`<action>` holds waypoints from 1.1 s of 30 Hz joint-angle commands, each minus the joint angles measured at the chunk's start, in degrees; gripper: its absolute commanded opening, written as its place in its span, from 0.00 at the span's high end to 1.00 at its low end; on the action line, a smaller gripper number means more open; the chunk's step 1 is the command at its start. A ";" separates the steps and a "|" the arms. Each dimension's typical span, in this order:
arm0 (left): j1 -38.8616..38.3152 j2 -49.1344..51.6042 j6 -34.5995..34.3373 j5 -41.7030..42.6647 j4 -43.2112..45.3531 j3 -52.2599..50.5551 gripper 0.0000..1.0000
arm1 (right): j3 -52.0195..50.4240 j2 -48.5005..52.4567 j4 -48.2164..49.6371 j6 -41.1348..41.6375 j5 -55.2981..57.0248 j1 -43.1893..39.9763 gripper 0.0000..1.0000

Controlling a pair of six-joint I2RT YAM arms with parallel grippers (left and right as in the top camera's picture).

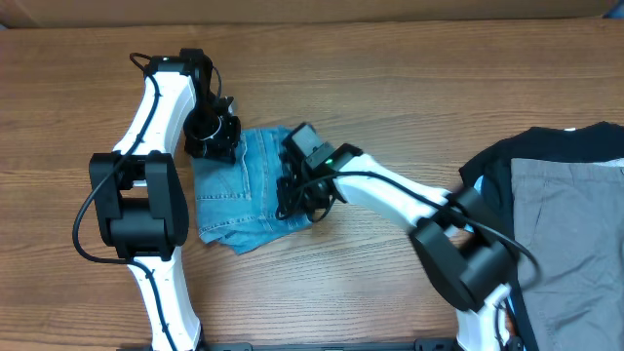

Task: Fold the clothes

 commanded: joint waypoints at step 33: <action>13.64 -1.18 12.11 25.07 10.82 -22.29 0.25 | -0.87 5.14 -2.23 4.52 -1.14 -4.83 0.96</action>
